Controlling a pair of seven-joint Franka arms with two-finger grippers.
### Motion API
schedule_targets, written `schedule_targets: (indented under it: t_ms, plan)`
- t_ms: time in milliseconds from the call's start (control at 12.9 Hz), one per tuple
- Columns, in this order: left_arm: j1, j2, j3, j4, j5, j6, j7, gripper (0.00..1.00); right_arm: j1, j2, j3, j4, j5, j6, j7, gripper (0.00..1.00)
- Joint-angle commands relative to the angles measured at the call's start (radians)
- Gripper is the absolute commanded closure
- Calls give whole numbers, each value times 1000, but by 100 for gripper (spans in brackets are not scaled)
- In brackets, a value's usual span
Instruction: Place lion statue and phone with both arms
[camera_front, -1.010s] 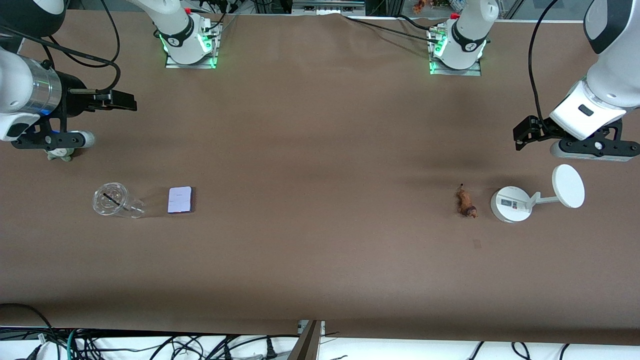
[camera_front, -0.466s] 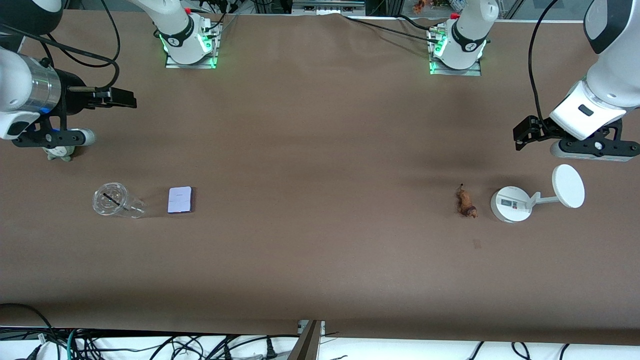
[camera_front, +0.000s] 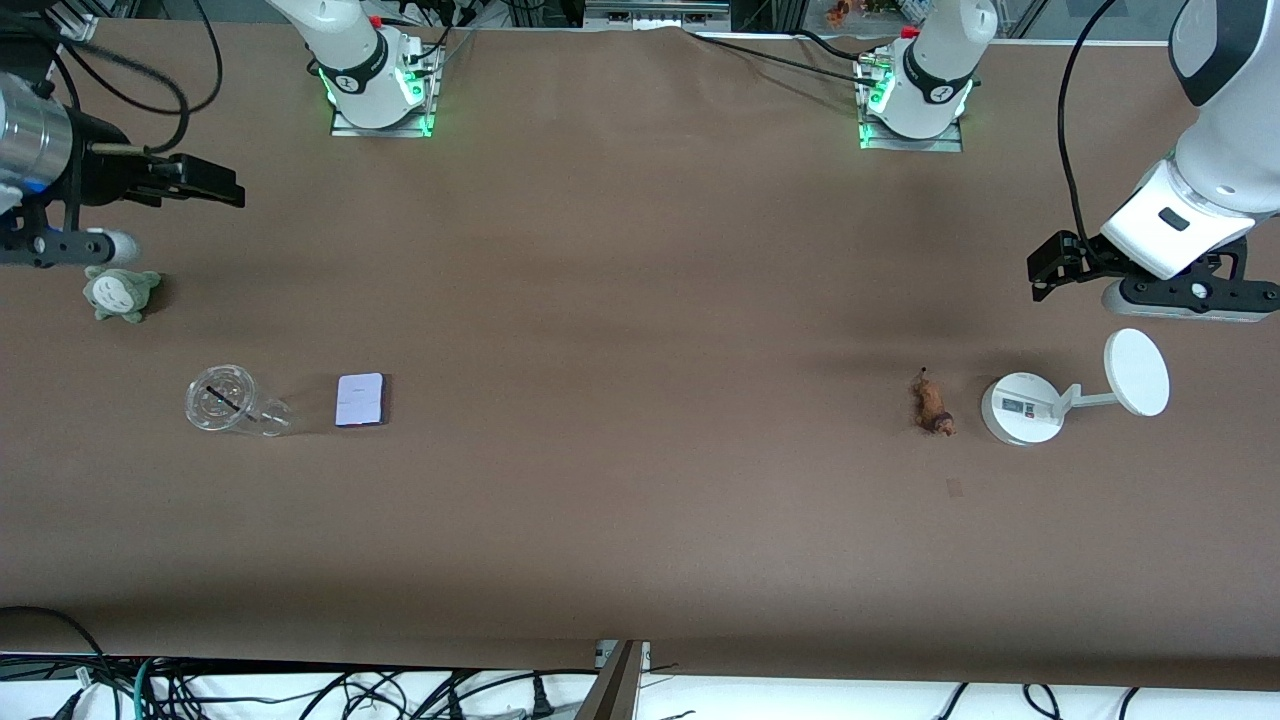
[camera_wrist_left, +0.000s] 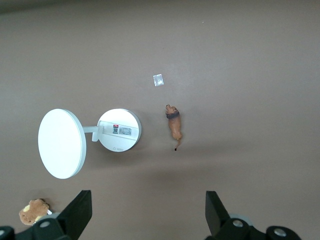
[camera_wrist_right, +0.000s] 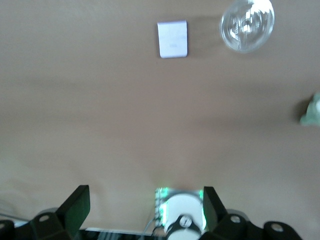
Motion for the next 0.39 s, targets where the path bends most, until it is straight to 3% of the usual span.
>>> schedule_targets:
  t_ms: [0,311]
  plan:
    - [-2,18,-1,34,6,-16,5,0,-31,-156,24,-177,-36,108,-79,0]
    - [-2,18,-1,34,4,-16,5,0,-23,-154,27,-171,-63,108,-76,0]
